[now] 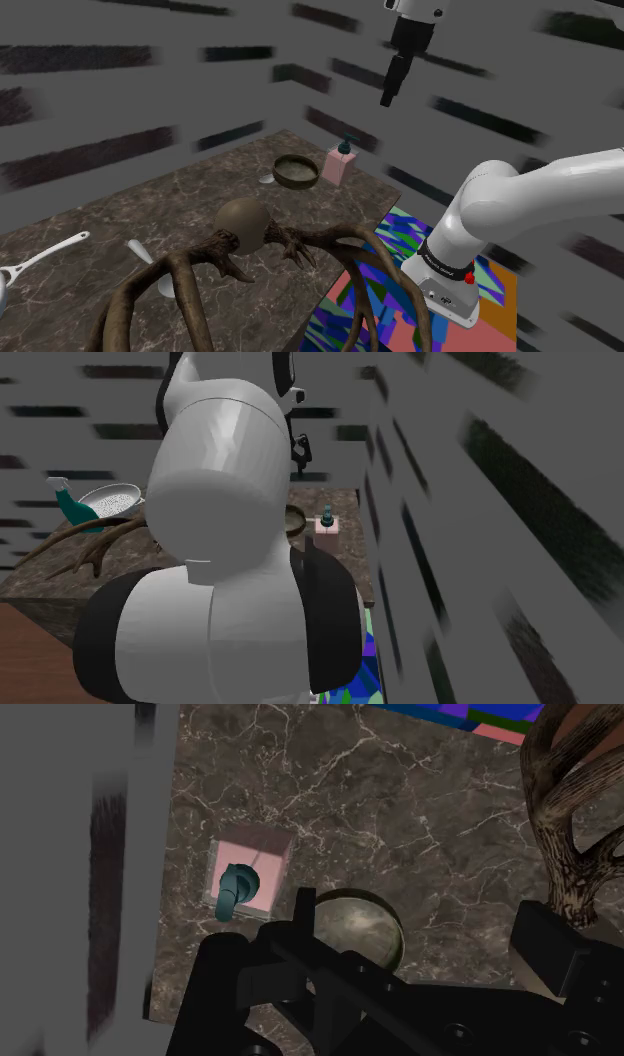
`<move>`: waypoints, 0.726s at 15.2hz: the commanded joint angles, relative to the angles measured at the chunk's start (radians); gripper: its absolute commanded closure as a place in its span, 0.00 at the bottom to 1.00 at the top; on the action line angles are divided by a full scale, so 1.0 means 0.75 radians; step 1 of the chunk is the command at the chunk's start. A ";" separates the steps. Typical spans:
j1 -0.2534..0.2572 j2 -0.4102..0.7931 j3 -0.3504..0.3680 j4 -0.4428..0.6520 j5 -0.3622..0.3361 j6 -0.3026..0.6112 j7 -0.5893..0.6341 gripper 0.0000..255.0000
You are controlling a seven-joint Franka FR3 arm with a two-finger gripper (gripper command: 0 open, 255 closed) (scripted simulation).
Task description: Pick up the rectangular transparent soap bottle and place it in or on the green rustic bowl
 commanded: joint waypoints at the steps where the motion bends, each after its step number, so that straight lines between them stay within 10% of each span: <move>1: 0.000 0.000 0.000 0.000 0.000 0.000 0.000 0.00; 11: -0.060 0.289 -0.178 -0.119 -0.083 0.349 -0.173 0.00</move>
